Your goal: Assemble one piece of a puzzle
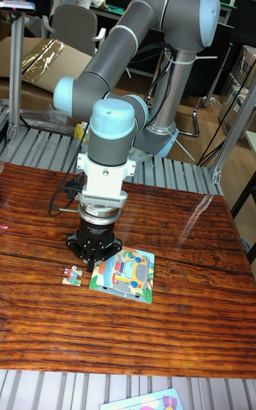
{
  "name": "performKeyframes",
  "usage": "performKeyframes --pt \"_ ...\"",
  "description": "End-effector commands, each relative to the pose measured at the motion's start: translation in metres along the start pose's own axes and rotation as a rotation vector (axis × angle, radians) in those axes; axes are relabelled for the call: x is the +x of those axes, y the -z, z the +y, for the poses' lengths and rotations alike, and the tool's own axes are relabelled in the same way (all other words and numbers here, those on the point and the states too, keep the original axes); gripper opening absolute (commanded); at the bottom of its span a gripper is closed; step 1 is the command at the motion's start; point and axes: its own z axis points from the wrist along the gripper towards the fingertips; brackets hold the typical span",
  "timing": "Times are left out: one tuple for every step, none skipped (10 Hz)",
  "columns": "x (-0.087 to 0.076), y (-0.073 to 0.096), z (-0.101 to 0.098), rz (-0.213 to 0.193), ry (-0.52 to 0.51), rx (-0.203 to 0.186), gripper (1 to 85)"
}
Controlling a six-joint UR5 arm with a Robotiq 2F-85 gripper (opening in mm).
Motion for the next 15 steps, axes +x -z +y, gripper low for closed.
performKeyframes --pt "-0.003 0.0 -0.007 -0.002 0.013 0.007 1.3" --pt "-0.002 0.001 -0.016 0.001 0.021 0.03 1.3" --pt "-0.002 0.003 -0.024 0.006 0.029 0.055 1.3" --pt "0.0 0.006 -0.028 0.017 0.031 0.065 1.3" --pt "0.002 0.011 -0.035 0.032 0.028 0.081 1.3" --pt "0.001 0.014 -0.038 0.032 0.024 0.083 3.7" --pt "-0.002 0.015 -0.038 0.025 0.03 0.083 10.0" --pt "-0.005 0.016 -0.039 0.017 0.03 0.082 16.7" --pt "-0.008 0.018 -0.041 0.014 0.023 0.082 19.3" --pt "-0.014 0.019 -0.042 -0.002 0.025 0.079 28.0" --pt "-0.019 0.019 -0.037 -0.014 0.01 0.046 35.0" --pt "-0.027 0.019 -0.041 -0.026 0.003 0.044 41.0" --pt "-0.039 0.019 -0.045 -0.056 0.001 0.042 50.3" --pt "-0.048 0.02 -0.042 -0.084 -0.001 0.021 59.0" --pt "-0.051 0.022 -0.04 -0.092 -0.009 0.007 63.0"
